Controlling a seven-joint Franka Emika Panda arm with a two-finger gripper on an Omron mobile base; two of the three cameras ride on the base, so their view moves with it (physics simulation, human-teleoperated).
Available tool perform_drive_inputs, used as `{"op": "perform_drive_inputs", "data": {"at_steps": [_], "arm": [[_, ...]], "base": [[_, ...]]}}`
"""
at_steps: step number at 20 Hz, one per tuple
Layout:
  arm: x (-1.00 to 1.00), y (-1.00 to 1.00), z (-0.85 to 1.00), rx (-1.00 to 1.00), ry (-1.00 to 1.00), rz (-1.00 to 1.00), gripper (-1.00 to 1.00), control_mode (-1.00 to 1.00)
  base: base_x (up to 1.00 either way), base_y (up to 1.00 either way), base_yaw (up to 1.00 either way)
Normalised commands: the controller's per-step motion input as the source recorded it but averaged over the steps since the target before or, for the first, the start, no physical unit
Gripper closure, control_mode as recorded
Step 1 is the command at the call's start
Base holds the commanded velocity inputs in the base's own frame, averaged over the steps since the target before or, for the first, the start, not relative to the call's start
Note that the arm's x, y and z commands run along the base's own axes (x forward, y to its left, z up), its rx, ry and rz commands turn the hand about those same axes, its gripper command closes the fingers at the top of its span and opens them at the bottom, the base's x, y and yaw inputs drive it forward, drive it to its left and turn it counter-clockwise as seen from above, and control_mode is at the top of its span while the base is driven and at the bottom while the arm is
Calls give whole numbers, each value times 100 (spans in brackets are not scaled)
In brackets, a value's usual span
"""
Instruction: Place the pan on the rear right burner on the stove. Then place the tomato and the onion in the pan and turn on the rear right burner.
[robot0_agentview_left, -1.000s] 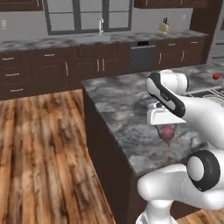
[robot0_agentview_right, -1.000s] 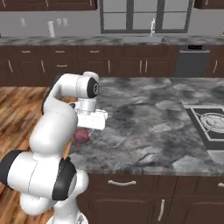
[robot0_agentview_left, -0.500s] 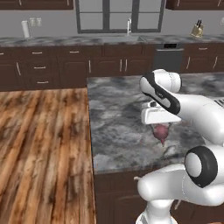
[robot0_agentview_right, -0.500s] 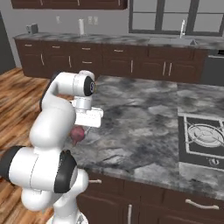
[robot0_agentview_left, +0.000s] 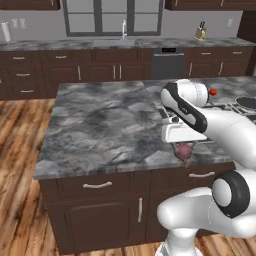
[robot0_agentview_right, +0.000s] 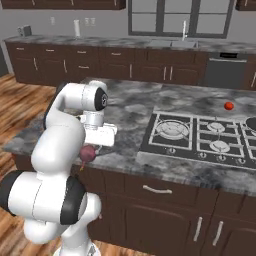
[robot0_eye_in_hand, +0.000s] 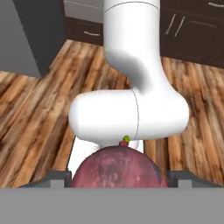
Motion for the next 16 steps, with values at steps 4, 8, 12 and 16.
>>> {"op": "perform_drive_inputs", "data": {"at_steps": [4, 8, 12, 16], "arm": [[0, 0, 0, 0, 0, 0, 100, 100], [0, 0, 0, 0, 0, 0, 100, 100], [0, 0, 0, 0, 0, 0, 100, 100], [0, 0, 0, 0, 0, 0, 100, 100]], "base": [[0, -100, 0], [0, -100, 0], [0, -100, -3], [16, -100, -21]]}}
